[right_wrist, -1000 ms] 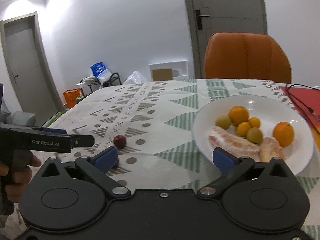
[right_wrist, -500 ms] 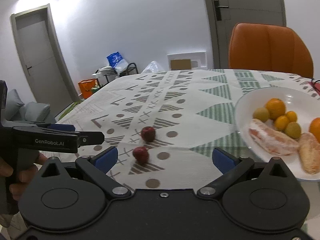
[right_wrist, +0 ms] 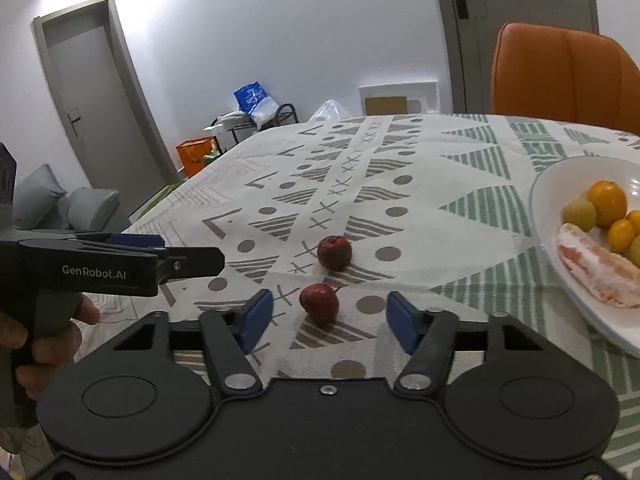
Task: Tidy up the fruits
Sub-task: 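Move both open grippers back over the two small red fruits, then grasp a small red fruit with the right gripper while the left gripper grasps the other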
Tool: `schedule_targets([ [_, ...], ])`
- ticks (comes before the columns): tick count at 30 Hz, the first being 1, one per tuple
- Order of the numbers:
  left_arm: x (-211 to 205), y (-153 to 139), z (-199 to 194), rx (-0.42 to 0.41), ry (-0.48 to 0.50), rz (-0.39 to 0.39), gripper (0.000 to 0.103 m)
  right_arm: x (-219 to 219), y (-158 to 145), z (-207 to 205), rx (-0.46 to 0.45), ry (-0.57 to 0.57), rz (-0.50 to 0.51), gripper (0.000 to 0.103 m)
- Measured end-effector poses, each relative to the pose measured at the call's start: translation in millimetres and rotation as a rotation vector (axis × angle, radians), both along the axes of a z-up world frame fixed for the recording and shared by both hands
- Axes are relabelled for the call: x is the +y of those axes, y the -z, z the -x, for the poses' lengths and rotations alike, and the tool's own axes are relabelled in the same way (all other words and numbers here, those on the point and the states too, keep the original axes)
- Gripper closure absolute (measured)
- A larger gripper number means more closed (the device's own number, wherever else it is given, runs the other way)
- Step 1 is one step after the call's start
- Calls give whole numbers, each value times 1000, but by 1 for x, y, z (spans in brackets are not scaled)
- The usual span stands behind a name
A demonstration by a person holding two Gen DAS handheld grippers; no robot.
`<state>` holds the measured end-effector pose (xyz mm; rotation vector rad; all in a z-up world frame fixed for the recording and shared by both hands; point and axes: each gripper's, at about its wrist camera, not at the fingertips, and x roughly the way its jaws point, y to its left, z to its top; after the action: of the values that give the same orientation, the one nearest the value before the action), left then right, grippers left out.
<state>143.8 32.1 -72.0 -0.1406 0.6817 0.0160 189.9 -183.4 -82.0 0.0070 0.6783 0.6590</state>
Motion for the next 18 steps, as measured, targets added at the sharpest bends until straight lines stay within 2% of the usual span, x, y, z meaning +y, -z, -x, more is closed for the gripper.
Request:
schedule_targets([
  [3,0,1,-2,1,6,0,8,3,2,-3,6,-4,2,48],
  [5,0,2,-4,6,6,-2,8,5,3,-5,10,-4,8,55],
  [7,1,3,-7,10,3,-1,8,7,4,-7,11,-7,18,73],
  [9,1,1,-8,6,2,2,8,8,4,-8,9,-13,34,82],
  [18,-11,0,-15,-6,38,-6,8,-6,-3,-3,-24,17,37,82],
])
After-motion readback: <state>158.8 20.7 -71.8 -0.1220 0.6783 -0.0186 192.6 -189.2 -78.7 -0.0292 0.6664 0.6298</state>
